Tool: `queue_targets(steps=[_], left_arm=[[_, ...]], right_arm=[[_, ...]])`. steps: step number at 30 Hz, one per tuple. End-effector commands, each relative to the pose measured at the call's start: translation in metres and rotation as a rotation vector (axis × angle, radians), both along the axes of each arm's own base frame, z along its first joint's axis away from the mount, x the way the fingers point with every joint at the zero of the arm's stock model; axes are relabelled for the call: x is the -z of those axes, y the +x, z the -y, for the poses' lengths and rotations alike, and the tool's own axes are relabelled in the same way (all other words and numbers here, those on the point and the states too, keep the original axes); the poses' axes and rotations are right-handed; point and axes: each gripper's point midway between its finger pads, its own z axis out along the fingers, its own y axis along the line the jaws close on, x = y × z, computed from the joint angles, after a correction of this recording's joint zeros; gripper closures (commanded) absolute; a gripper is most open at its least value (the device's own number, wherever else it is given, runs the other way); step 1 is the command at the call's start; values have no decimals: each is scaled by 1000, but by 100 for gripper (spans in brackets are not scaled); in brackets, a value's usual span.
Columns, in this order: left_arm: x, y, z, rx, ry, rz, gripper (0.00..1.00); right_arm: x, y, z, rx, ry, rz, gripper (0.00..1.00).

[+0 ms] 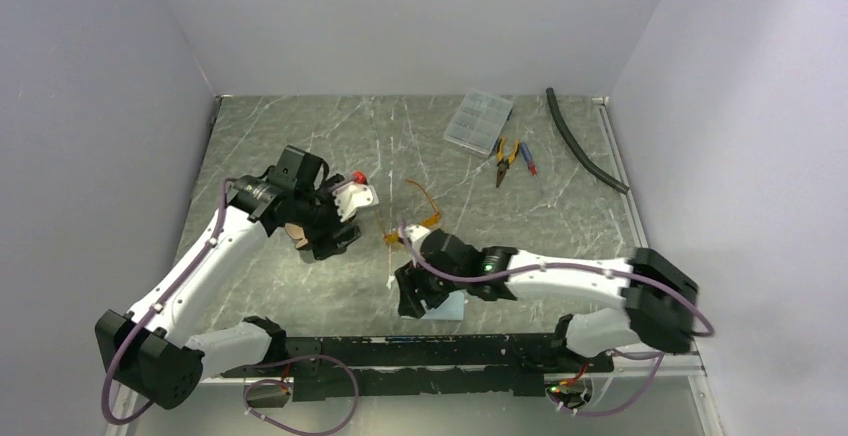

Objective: Organize the sunglasses
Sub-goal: Place the glasses cleaning cloth at the center of the board, then pick up the glasses cleaning cloth from the center of the board.

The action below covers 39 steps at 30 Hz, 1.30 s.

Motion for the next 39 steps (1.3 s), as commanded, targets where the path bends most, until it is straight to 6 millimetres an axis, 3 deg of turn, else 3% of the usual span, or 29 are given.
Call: queue_targets(steps=[1,3,6,8,10,15,18,21,24,29,33,39], left_arm=[[-5,-39,39,250,-174,-92,15],[3,-47,50,301,-171,-120,18],[24,-61,65,396,-121,-147,26],[39,-72,78,469,-98,-140,31],[52,-83,92,545,-85,-113,33],[64,-121,120,793,-143,-55,38],[70,-136,133,879,-198,-58,36],[86,-132,148,840,-163,-93,37],[102,-127,156,810,-107,-118,41],[109,-117,161,791,-85,-81,47],[127,-117,158,785,-87,-71,48],[138,-140,152,821,-107,-199,50]], right_arm=[[-55,11,15,68,131,128,36],[-60,30,44,250,92,174,34],[-42,51,107,559,-43,120,37],[-22,50,142,693,-148,12,43],[-8,41,156,739,-198,-72,47],[-12,34,155,701,-164,-81,46],[-32,48,153,651,-109,31,30],[-56,60,141,522,-37,165,17],[-80,74,143,503,-14,286,13],[-109,89,153,554,41,406,7],[-118,83,145,499,131,411,5],[-107,68,145,401,109,385,5]])
